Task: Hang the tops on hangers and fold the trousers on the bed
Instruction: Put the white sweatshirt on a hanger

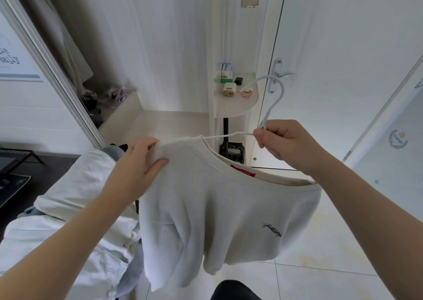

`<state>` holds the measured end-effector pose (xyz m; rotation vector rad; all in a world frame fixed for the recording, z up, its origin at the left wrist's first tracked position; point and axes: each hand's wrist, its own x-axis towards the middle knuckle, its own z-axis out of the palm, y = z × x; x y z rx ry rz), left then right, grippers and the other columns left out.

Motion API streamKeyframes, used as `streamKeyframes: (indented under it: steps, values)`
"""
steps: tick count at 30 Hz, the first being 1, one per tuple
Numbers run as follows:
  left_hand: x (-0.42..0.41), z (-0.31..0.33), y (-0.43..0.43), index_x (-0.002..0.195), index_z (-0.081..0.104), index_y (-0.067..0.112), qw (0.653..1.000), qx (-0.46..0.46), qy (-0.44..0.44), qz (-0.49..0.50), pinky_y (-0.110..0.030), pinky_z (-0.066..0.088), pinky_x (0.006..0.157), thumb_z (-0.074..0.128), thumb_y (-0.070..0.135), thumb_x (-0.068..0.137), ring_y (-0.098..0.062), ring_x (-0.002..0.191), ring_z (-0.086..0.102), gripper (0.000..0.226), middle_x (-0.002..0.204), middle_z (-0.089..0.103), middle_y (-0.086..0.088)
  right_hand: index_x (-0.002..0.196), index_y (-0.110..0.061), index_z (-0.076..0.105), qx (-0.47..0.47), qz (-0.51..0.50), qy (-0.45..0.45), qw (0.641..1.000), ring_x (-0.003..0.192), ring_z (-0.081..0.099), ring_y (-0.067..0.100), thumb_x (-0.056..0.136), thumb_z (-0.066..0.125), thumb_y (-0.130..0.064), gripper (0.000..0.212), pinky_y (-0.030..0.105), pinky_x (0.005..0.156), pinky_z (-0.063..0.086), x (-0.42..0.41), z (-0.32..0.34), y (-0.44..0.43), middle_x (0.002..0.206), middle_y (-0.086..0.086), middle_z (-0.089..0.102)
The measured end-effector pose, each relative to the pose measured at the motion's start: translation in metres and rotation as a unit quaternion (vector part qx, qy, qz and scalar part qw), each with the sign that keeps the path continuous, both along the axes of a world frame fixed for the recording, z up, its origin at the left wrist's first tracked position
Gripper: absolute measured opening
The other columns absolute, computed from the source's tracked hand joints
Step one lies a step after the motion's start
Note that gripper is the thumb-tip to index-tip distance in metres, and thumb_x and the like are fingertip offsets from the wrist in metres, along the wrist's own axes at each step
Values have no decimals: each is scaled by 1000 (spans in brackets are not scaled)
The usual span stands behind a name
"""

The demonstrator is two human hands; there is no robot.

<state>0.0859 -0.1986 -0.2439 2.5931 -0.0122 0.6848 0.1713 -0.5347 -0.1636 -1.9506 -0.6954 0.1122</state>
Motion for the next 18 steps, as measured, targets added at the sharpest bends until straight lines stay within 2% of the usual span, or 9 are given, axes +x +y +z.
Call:
streamKeyframes:
  steps: [2,4,6,8,9,11,13,16,18]
  values:
    - [-4,-6,-1,121,57,7,999,-27,-6,36,-38,47,75,67,17,95,-26,90,59,29,107,55,4,71,-1,56,-6,-2,4,1000,47,29,7,103,55,-20,37,16,49,27,3,-1,-2,49,-14,36]
    - [-8,-4,0,116,61,6,999,-15,-28,33,-33,43,75,56,14,101,-29,88,63,18,100,64,0,70,-4,57,-24,-7,10,1000,47,29,8,102,56,-23,37,15,47,28,6,0,-5,50,-10,34]
    - [-10,4,2,111,66,9,999,-21,-44,6,-21,43,77,51,15,101,-14,88,63,19,95,68,8,66,-11,58,-47,-9,14,999,47,29,8,101,56,-26,38,13,47,29,8,0,-8,50,-8,35]
    - [-12,17,3,108,68,16,996,-90,-18,-2,-5,39,79,52,13,104,7,89,59,18,94,69,19,64,-17,58,-69,-3,25,997,47,29,10,101,56,-29,39,15,48,29,8,0,-12,50,-7,35]
    - [-12,24,3,104,69,21,991,-130,7,-3,-3,38,80,51,13,104,12,90,58,19,94,69,19,64,-17,59,-76,6,34,997,49,29,13,100,55,-31,39,19,49,28,7,1,-13,52,-4,35]
    - [-11,34,6,89,67,33,977,-206,51,-23,-9,39,76,50,19,106,8,83,57,28,83,66,18,65,-16,60,-67,25,48,996,52,28,19,99,56,-32,38,24,48,25,3,1,-11,55,6,34]
    - [-11,42,5,75,62,35,965,-246,77,-54,-15,38,70,47,29,104,2,73,52,33,72,56,17,67,-10,59,-41,29,44,998,49,27,16,100,56,-27,37,20,47,25,-2,2,-6,55,6,35]
    - [-10,44,-4,85,67,35,953,-251,137,-97,-19,41,76,44,48,95,-5,80,57,29,81,63,11,71,0,56,-21,14,23,999,44,28,5,102,54,-19,36,13,45,25,-7,1,5,47,-13,37]
    - [-9,47,-13,80,68,39,945,-221,197,-139,-22,41,75,45,45,95,-6,77,55,28,77,62,14,73,1,57,-34,21,18,999,42,30,5,102,55,-18,35,10,46,27,-9,-1,11,45,-17,37]
